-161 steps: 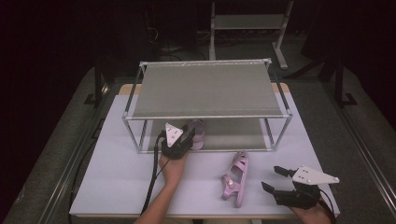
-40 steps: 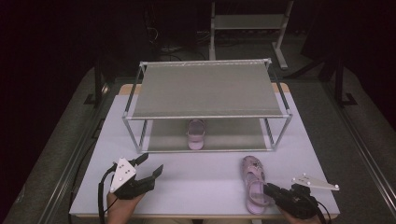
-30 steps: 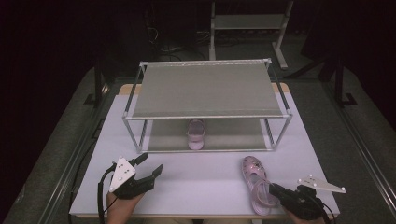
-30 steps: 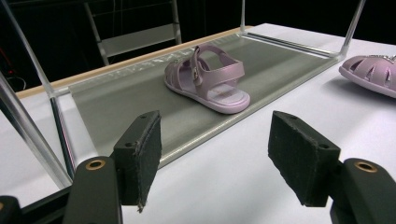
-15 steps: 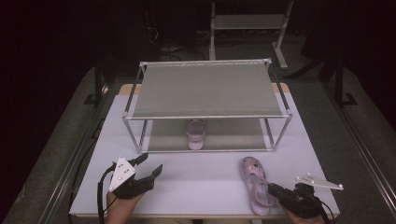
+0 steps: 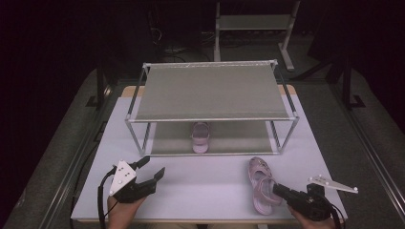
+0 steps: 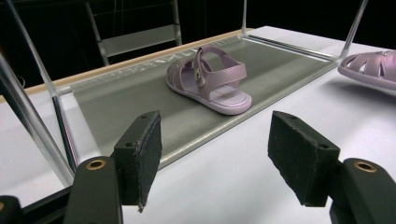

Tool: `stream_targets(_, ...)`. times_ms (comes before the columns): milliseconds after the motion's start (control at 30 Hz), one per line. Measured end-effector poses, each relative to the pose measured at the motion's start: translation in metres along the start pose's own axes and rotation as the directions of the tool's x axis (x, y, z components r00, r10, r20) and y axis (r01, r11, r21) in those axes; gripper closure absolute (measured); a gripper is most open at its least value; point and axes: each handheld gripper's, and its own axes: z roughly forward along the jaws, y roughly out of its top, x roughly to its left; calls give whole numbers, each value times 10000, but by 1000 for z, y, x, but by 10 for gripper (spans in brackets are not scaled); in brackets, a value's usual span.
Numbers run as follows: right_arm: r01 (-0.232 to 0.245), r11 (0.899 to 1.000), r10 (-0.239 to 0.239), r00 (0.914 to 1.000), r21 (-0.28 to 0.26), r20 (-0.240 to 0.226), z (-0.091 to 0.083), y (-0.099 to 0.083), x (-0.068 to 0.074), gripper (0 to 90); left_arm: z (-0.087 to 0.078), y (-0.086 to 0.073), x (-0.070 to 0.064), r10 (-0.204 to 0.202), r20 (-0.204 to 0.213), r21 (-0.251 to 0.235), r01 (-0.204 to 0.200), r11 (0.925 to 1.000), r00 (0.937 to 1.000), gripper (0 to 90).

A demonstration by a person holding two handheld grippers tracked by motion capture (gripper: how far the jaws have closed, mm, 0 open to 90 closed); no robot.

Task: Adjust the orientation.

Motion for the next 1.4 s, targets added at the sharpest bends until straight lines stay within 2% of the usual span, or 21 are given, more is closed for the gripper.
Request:
stream_targets(167, -192, 9991, 170, 9982, -377, -581, 3, 7, 6, 832, -1, 0, 2, -79, -1, -26, 79, 10000, 10000, 348)
stream_targets(300, -180, 9982, 136, 9969, -572, -774, 10, 13, 11, 832, -2, 0, 3, -118, -15, -2, 118, 9999, 9999, 335)
stream_targets(600, -234, 9956, 111, 9909, -906, -1339, 45, 36, 26, 831, -1, -1, 8, -505, 75, 118, 504, 9987, 9987, 270)
stream_targets(933, -486, 9899, 303, 9902, -1333, -1364, 78, 52, 32, 831, 0, -2, 9, -584, 212, 233, 579, 9980, 9981, 247)
stream_targets(1100, -325, 9903, 165, 9929, -1350, -1181, 93, 59, 34, 831, 0, -1, 9, -575, 248, 178, 570, 9982, 9980, 247)
stream_targets(1400, -392, 9866, 239, 9949, -1584, -978, 114, 64, 31, 831, 1, -1, 9, -566, 333, 171, 561, 9983, 9978, 247)
